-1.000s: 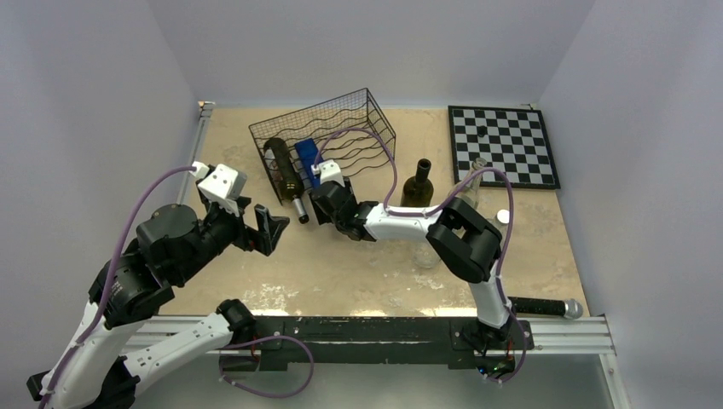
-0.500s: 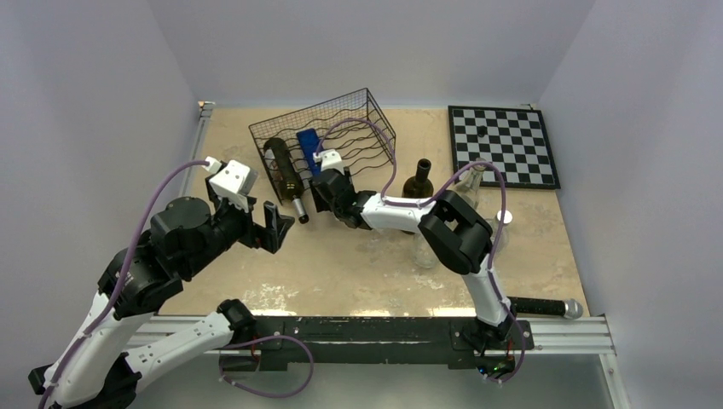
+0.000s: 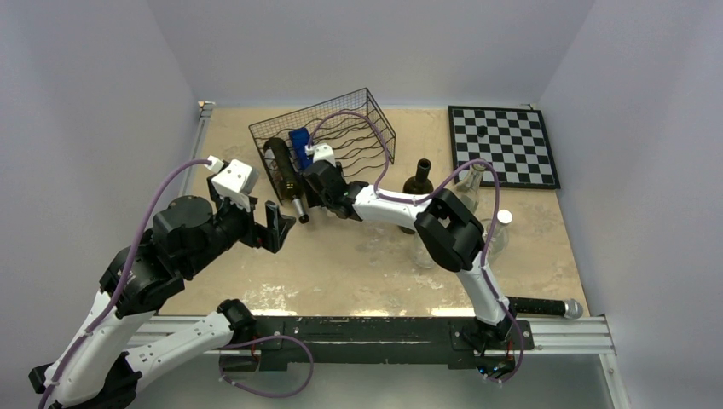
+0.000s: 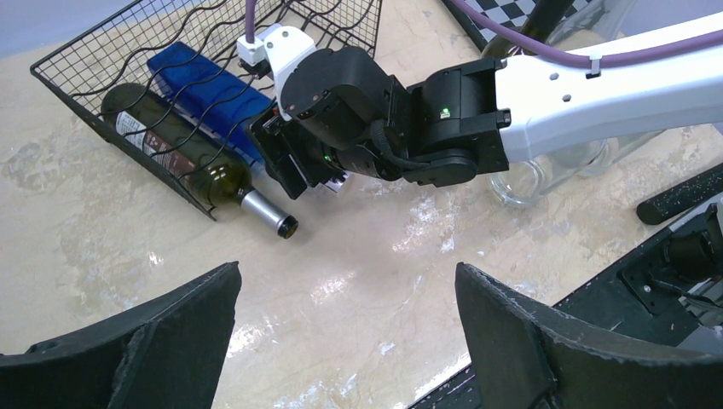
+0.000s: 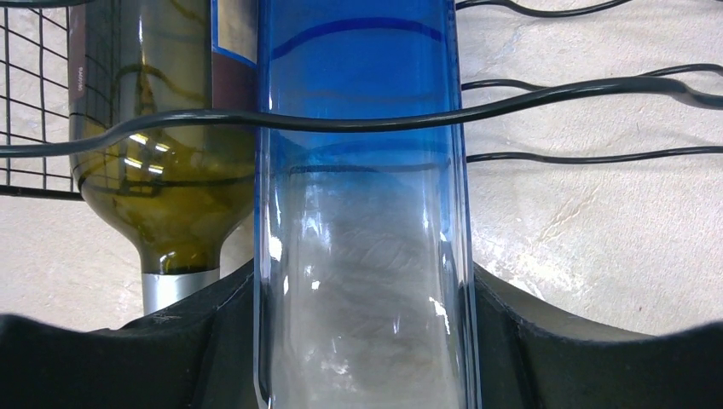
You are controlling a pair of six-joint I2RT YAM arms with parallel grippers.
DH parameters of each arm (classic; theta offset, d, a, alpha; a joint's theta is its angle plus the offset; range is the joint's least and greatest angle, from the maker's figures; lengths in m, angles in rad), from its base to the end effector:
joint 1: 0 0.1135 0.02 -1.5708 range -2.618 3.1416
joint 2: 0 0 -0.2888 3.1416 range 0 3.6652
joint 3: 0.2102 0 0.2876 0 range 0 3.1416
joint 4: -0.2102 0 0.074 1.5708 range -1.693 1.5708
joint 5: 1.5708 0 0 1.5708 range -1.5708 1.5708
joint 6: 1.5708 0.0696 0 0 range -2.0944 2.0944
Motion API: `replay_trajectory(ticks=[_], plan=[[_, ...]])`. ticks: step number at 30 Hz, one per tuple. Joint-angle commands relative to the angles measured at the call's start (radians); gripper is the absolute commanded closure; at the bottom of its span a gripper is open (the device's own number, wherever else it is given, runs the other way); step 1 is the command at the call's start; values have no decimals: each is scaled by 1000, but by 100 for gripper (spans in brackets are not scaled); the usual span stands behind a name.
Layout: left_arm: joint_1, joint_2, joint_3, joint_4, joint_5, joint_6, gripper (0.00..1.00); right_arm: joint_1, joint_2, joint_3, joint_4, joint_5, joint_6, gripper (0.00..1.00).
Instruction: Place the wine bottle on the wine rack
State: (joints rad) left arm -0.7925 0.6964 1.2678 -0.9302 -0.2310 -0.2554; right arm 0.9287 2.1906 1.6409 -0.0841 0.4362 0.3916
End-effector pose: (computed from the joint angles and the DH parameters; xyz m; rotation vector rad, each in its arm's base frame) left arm 0.1063 -0.0852 0.4516 0.3650 1.9148 -0.4785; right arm 0.3646 0.4384 0.1716 -0.3361 2.1249 0.2892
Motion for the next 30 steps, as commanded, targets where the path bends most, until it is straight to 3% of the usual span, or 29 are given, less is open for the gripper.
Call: replay_trajectory(ticks=[1, 5, 11, 21, 30], plan=[[0, -7, 18, 10, 8, -22, 1, -12, -40, 113, 89, 59, 46, 55], [1, -12, 18, 11, 5, -22, 1, -12, -52, 126, 12, 63, 61, 33], [0, -15, 13, 16, 8, -21, 1, -13, -74, 130, -52, 21, 55, 21], [0, -35, 22, 34, 9, -5, 1, -13, -213, 123, -152, -55, 9, 8], [0, -62, 4, 118, 20, 39, 1, -44, -428, 254, -500, -147, -86, 3]])
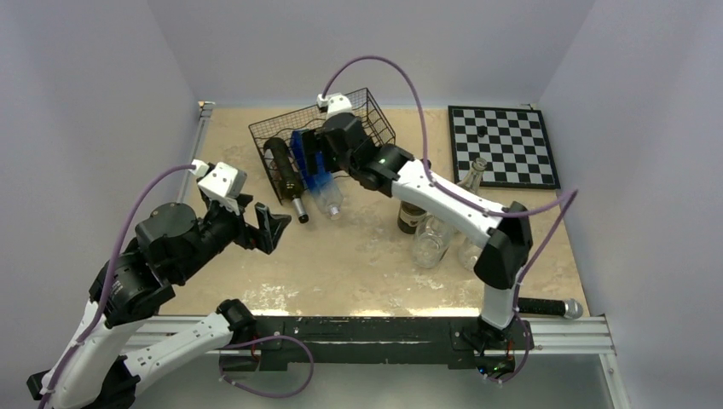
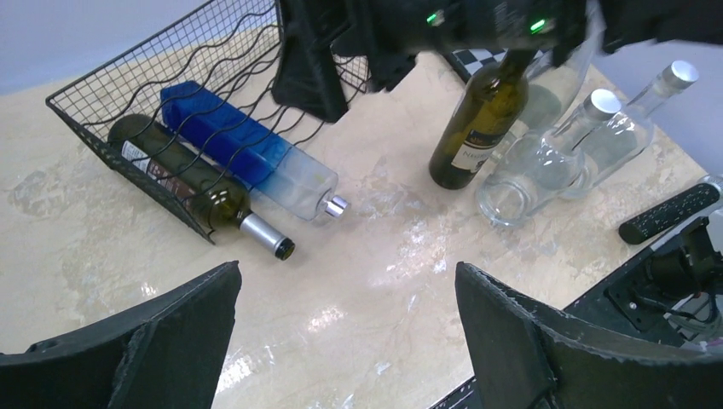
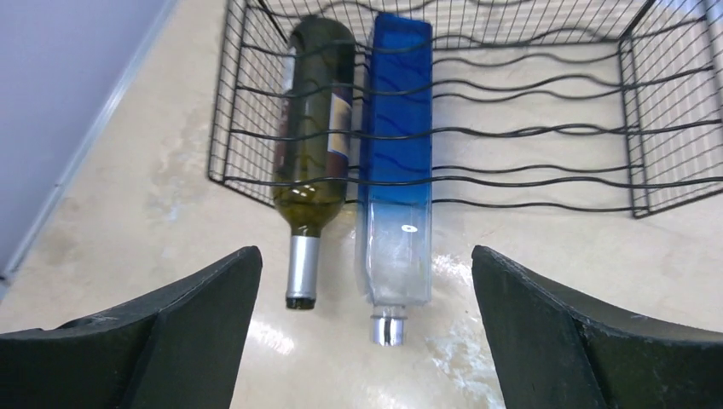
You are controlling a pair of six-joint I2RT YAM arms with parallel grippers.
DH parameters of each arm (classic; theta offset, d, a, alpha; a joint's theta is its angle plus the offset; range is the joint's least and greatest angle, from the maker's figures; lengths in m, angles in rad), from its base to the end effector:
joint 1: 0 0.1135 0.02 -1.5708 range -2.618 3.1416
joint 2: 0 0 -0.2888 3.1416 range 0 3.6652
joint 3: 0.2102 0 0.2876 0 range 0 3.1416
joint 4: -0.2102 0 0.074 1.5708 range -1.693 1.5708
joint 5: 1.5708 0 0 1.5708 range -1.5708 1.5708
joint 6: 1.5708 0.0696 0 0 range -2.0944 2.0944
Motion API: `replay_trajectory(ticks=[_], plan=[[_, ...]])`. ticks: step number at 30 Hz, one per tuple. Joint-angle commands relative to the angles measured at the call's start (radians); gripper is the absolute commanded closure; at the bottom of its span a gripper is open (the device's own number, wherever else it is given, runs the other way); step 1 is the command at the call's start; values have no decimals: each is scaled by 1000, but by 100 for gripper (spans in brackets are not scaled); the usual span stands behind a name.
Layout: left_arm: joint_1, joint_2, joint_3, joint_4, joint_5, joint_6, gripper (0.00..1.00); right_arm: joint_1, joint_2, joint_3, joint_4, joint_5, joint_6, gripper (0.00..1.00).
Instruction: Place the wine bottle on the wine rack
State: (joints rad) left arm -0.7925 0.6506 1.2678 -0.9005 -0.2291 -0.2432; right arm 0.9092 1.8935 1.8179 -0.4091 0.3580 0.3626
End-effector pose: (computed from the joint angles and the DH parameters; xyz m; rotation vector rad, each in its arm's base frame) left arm 0.0962 -0.0750 0.4605 0.3518 1.8440 -0.5078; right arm 0.3386 0.3951 0.3611 -0.3357 2.0222 0.4338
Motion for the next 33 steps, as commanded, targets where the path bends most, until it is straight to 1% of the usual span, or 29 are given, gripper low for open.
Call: replay_trajectory(ticks=[1, 3, 6, 10, 13, 16, 19, 22, 28, 32, 33], plan=[[1, -19, -1, 100, 19, 30, 1, -36, -168, 77, -203, -92, -63, 4], [0, -21, -10, 122, 26, 38, 1, -65, -240, 72, -276, -131, -67, 4], [-1, -19, -24, 154, 48, 48, 1, -115, -329, 106, -405, -143, -69, 5], [1, -10, -48, 203, 81, 58, 1, -178, -394, 191, -590, -102, -92, 5], [0, 6, -58, 234, 93, 65, 1, -224, -441, 191, -672, -64, -98, 5], [0, 25, -60, 253, 103, 70, 1, -266, -486, 127, -697, -50, -99, 7], [1, 40, -62, 266, 117, 77, 1, -297, -517, 47, -690, -96, -87, 11], [1, 52, -63, 273, 129, 83, 1, -307, -515, -3, -685, -149, -85, 16], [1, 64, -64, 278, 139, 92, 1, -323, -446, -8, -709, -168, -75, 23], [0, 63, -70, 277, 137, 92, 1, -333, -389, 1, -717, -178, -69, 29], [0, 61, -73, 277, 136, 91, 1, -335, -375, 5, -720, -184, -68, 32]])
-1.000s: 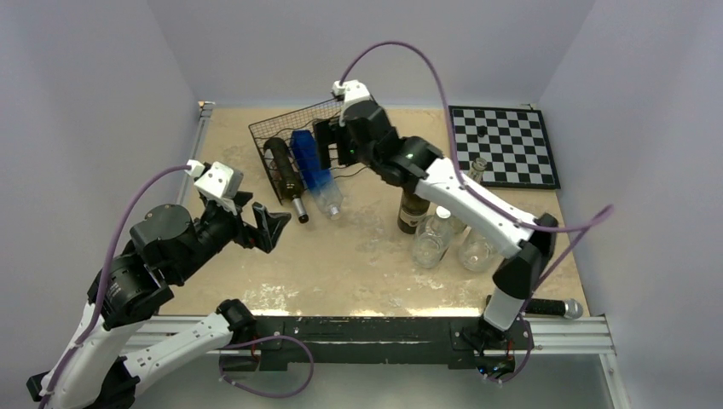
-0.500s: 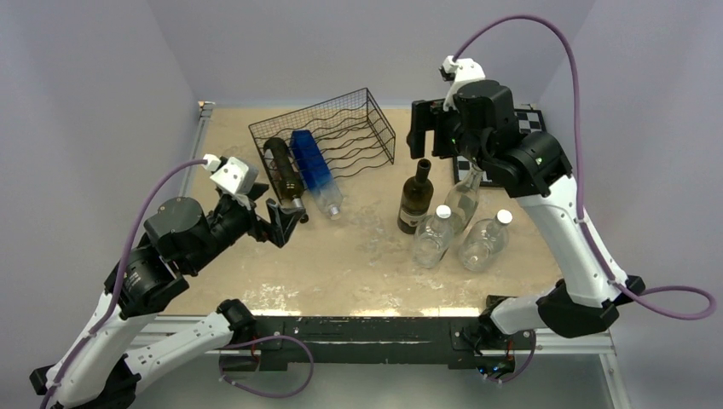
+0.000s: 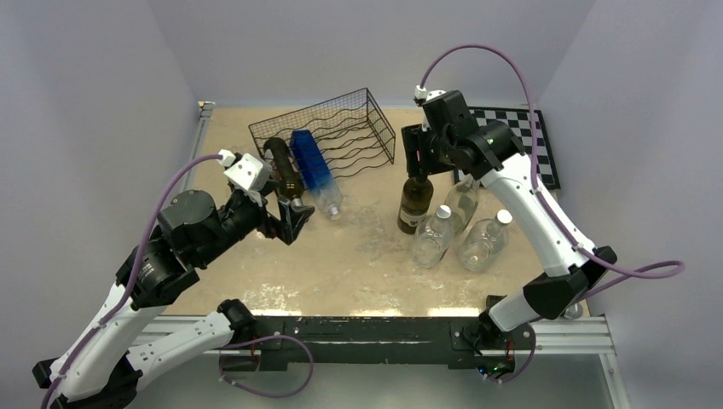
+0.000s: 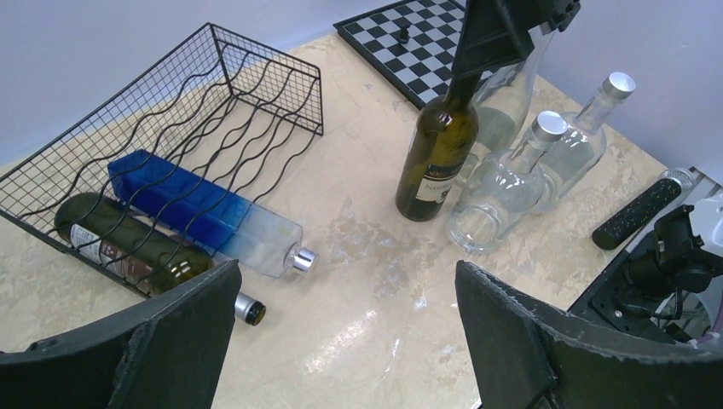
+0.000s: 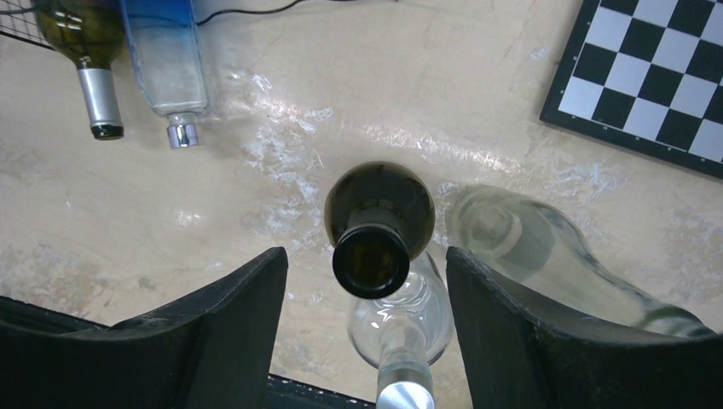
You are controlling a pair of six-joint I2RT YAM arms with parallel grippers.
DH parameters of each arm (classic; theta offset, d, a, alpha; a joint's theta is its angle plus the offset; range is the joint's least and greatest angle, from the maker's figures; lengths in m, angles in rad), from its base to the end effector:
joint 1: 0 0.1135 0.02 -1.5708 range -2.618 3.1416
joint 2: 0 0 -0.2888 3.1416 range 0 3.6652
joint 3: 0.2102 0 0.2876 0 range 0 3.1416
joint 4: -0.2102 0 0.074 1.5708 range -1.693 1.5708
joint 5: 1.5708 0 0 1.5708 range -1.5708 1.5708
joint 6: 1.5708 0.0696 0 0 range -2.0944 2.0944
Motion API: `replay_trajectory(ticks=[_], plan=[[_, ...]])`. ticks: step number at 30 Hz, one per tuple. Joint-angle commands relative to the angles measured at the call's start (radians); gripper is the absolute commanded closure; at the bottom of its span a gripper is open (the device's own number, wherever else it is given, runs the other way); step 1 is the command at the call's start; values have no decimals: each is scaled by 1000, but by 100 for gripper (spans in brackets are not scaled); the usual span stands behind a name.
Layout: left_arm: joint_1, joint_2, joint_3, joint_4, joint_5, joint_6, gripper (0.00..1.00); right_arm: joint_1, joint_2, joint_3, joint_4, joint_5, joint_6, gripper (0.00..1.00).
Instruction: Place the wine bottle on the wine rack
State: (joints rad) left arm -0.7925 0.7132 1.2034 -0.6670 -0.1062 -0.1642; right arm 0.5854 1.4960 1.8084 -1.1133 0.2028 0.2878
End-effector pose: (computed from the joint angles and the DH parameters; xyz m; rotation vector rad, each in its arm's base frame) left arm 0.1193 -0.1105 0.4626 0.4758 1.7212 -0.6033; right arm 0.2966 0.1798 0.4430 -0.2533 2.3449 0.1864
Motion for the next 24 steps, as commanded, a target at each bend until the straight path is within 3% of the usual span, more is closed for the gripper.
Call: replay_trajectory(ticks=[1, 12, 16, 20, 21, 24], plan=[[1, -4, -12, 43, 13, 12, 1, -11, 37, 24, -22, -34, 7, 35], [1, -24, -47, 34, 2, -6, 1, -14, 122, 54, -93, -16, 2, 46], [1, -15, -49, 34, 6, -8, 1, -13, 129, 51, -102, -6, -1, 60], [0, -1, -52, 39, 13, -9, 1, -12, 130, 59, -106, 39, -11, 96], [1, 3, -55, 42, 15, -9, 1, -13, 127, 62, -103, 41, -14, 100], [0, 9, -68, 51, 24, -12, 1, -12, 119, 83, -91, 25, -35, 100]])
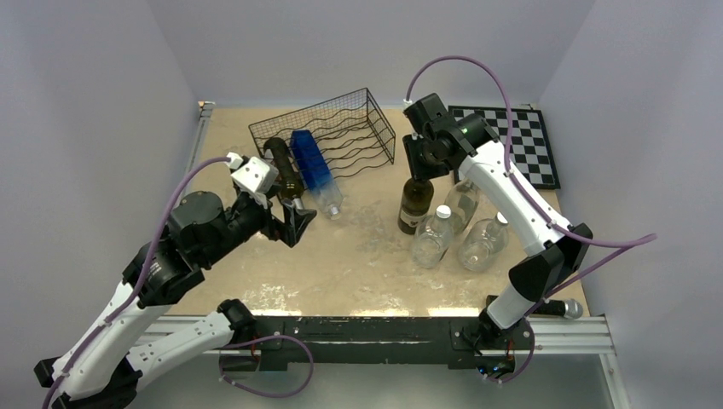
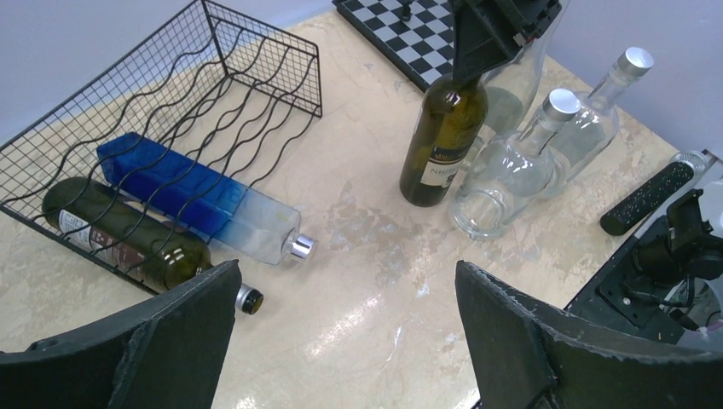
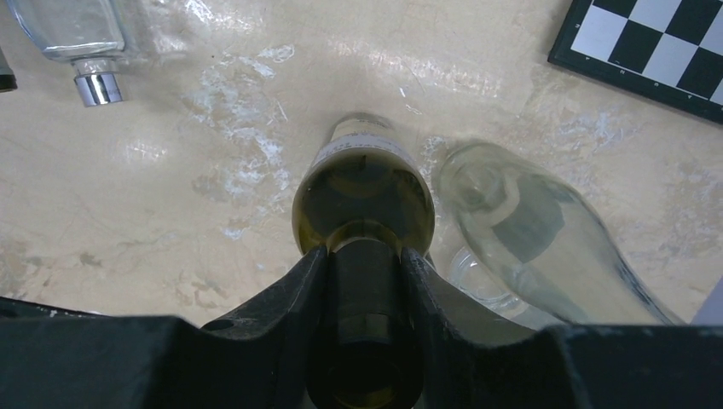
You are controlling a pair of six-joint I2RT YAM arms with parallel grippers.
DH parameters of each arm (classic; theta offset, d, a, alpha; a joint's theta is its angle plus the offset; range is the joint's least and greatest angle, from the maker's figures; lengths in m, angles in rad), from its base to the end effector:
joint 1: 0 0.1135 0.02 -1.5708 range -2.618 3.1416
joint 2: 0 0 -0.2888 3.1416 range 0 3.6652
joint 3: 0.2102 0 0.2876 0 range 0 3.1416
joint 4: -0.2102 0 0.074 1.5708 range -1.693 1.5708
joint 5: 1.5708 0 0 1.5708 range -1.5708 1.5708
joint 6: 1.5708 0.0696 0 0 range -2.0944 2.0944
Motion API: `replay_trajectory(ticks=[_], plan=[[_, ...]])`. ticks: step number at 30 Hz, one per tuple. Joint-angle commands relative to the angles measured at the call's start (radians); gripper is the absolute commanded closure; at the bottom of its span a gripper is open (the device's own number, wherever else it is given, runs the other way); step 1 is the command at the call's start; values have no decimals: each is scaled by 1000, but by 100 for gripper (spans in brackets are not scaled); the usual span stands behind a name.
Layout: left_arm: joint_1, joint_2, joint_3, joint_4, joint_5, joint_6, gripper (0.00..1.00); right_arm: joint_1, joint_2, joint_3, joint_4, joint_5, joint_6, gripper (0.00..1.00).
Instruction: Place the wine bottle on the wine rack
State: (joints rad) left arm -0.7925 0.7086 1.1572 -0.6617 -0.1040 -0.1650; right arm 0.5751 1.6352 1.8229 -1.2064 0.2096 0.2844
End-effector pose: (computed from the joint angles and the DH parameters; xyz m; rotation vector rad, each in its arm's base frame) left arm 0.1232 -0.1146 0.4472 0.4891 1.7551 -0.5925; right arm 0.3253 0.1936 0.3922 -0.2947 2.5389 0.0572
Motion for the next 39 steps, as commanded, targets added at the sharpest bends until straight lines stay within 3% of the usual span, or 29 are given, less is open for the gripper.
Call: replay_trajectory(ticks=[1, 10, 16, 21, 32, 39], plan=[[1, 15, -27, 48, 27, -13, 1, 0, -27, 76, 12, 2, -40, 100], [1, 27, -135, 144, 153, -30, 1, 25, -74, 214, 19, -256, -45, 100], [0, 68, -185, 259, 257, -37, 1, 74, -60, 388, -107, -324, -47, 100], [0, 158, -201, 398, 341, -33, 1, 97, 4, 588, -305, -368, -18, 100], [-1, 336, -301, 765, 694, -74, 1, 106, -109, 440, -219, -562, 63, 100], [-3, 325, -443, 855, 760, -91, 1, 106, -125, 397, -127, -655, 128, 100]])
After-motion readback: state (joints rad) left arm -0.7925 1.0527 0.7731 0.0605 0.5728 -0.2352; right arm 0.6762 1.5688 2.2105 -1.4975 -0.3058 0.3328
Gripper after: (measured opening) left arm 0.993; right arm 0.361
